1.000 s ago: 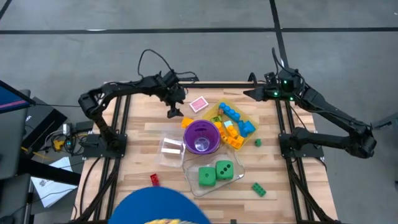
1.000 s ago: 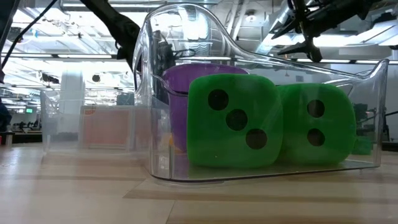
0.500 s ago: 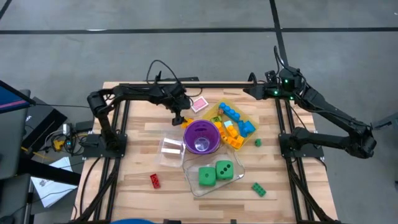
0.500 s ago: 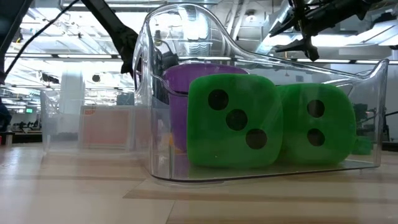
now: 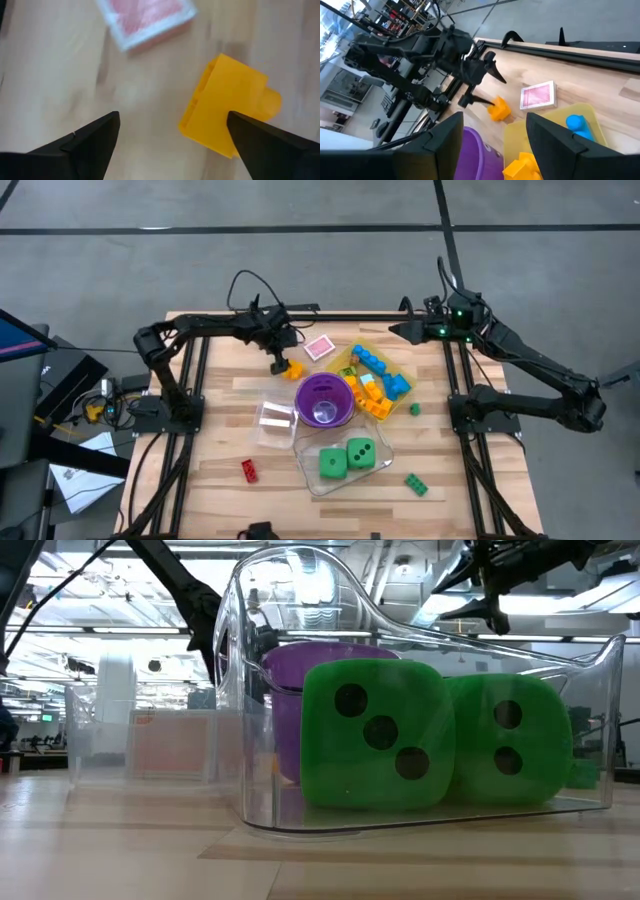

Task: Pick & Place Toys
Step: Put the yellow game piece into the yellow bin

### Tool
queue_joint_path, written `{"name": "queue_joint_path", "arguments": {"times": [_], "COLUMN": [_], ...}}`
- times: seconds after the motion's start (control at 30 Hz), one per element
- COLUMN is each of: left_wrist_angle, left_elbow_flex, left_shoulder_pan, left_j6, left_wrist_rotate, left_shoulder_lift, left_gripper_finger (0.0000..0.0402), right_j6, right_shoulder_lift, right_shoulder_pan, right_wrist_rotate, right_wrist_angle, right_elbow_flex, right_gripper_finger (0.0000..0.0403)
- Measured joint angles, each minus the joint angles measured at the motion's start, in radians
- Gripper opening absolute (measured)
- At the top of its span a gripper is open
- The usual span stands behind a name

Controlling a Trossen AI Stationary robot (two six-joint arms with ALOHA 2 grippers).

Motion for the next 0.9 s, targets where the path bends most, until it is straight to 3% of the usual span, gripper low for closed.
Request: {"name": "queue_joint_path", "arguments": {"times": [0.23, 0.5, 0.7, 0.9], "left_wrist_angle": [-0.089, -0.041, 0.016, 0.024], "left_elbow_flex": [-0.005, -0.059, -0.109, -0.148], "left_shoulder_pan": [0.084, 0.116, 0.111, 0.105], "left_j6": [0.019, 0.065, 0.224, 0.275], "left_wrist_rotate": [-0.001, -0.003, 0.13, 0.187], "left_shoulder_lift": [-0.016, -0.109, -0.241, -0.219], "left_gripper_finger": [0.0356, 0.0352, 0.0354, 0.0364], "right_j6": [-0.017, -0.024, -0.035, -0.051], "right_shoulder_lift": [0.0, 0.0, 0.001, 0.002], "right_shoulder_pan": [0.011, 0.01, 0.01, 0.01], "right_wrist_rotate": [0.003, 0.003, 0.003, 0.004], "right_wrist_angle": [0.022, 0.049, 0.049, 0.049], "right_elbow_flex": [0.0, 0.0, 0.0, 0.0], "right_gripper_finger": [0.0209, 0.0209, 0.0209, 0.0209]}}
